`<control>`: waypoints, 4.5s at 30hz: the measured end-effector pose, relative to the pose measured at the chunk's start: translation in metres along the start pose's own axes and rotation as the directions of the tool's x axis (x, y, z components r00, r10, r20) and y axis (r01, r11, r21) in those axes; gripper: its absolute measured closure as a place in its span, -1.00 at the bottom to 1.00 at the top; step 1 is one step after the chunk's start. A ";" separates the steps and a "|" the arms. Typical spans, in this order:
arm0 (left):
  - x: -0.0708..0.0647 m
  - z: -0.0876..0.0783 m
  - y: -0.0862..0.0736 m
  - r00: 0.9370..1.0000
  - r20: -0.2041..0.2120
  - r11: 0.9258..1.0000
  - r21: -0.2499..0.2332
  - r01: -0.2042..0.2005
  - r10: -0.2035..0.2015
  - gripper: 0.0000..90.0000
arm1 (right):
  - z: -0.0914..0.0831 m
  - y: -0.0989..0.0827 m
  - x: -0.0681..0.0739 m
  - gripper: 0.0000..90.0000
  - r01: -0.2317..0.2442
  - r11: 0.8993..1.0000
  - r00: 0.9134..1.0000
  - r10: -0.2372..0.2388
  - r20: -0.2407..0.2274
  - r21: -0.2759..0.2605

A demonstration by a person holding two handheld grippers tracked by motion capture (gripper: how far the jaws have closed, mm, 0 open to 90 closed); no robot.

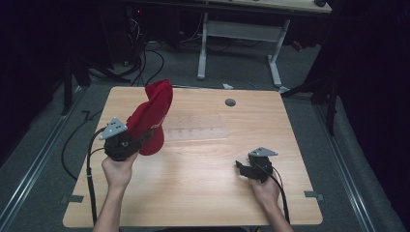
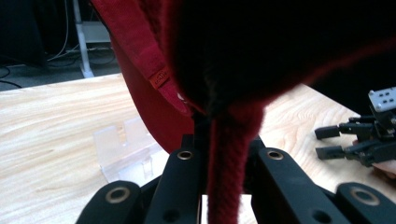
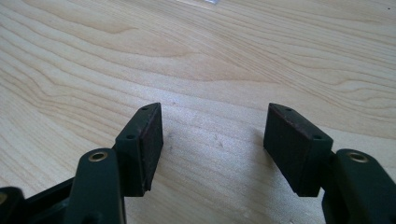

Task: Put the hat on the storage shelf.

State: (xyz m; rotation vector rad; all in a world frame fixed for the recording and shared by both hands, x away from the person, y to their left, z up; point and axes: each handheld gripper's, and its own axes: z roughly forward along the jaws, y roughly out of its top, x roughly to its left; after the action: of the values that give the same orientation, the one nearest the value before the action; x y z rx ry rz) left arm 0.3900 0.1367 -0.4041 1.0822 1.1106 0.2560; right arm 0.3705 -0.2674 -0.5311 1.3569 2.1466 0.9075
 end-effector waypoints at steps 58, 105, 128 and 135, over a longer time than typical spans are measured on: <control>0.058 0.071 -0.018 0.991 -0.122 0.997 -0.049 -0.057 0.051 0.84 | 0.000 0.000 0.001 -0.21 0.008 1.000 1.000 -0.008 -0.006 0.002; 0.059 0.010 -0.057 0.967 -0.253 0.998 0.063 -0.008 0.024 -0.23 | 0.000 -0.001 0.001 -0.21 0.006 1.000 1.000 -0.006 -0.006 0.003; 0.033 -0.004 -0.107 0.981 -0.185 0.986 0.163 -0.023 0.053 -0.24 | -0.001 -0.001 0.001 -0.21 0.005 1.000 1.000 -0.005 -0.005 0.002; 0.030 -0.002 -0.119 0.981 -0.177 0.980 0.195 -0.043 0.079 -0.24 | -0.001 -0.001 0.001 -0.21 0.004 1.000 1.000 -0.004 -0.005 0.003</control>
State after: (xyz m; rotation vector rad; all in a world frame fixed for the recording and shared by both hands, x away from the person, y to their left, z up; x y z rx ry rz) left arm 0.3641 0.0976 -0.5174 1.2844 1.2880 0.3079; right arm 0.3692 -0.2665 -0.5312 1.3528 2.1547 0.9072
